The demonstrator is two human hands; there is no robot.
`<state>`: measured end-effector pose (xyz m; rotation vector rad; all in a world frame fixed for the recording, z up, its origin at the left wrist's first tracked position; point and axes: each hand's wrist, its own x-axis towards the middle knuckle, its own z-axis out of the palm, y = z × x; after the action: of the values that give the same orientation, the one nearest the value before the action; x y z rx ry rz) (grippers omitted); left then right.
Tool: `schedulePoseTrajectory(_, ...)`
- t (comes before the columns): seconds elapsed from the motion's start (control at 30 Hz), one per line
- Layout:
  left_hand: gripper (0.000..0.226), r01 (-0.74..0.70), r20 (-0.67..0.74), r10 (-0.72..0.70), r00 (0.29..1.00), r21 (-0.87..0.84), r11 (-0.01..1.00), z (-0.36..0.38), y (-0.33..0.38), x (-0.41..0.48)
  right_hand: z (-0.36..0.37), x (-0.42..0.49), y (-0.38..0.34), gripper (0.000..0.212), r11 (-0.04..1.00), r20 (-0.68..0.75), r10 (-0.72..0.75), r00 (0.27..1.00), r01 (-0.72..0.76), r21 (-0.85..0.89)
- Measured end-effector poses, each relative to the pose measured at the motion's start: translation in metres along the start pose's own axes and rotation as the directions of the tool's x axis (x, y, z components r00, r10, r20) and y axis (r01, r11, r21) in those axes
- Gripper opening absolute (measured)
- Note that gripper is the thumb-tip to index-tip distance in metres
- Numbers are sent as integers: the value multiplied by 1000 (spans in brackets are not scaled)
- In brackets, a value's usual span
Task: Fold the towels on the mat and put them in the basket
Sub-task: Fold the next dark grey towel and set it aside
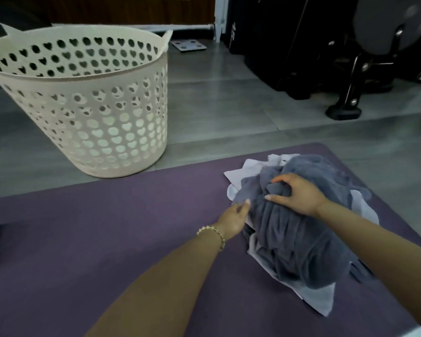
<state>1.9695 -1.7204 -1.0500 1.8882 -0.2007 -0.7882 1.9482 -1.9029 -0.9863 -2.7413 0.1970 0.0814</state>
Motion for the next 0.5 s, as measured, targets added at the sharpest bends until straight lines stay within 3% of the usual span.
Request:
schedulePoseTrajectory(0.07,44,-30,-15,28,999,-107,994,16,4,3,2,5,5,34,999,-50,-23,998,24,31)
schedulePoseTrajectory(0.17,42,-86,-53,79,995,-157,984,27,20,-1,-2,8,3,13,969,-51,-23,998,35,244)
schedulePoseTrajectory(0.3,47,-199,-91,185,979,-194,961,17,36,-9,-17,6,-25,12,726,-89,113,990,-21,687)
schedulePoseTrajectory(0.4,42,-313,-135,286,949,-278,908,-8,47,-27,-26,8,-63,17,562,-56,112,992,-16,827)
schedulePoseTrajectory(0.5,34,-416,-292,335,896,-281,865,-62,63,-52,-33,11,-109,23,465,-80,68,994,39,884)
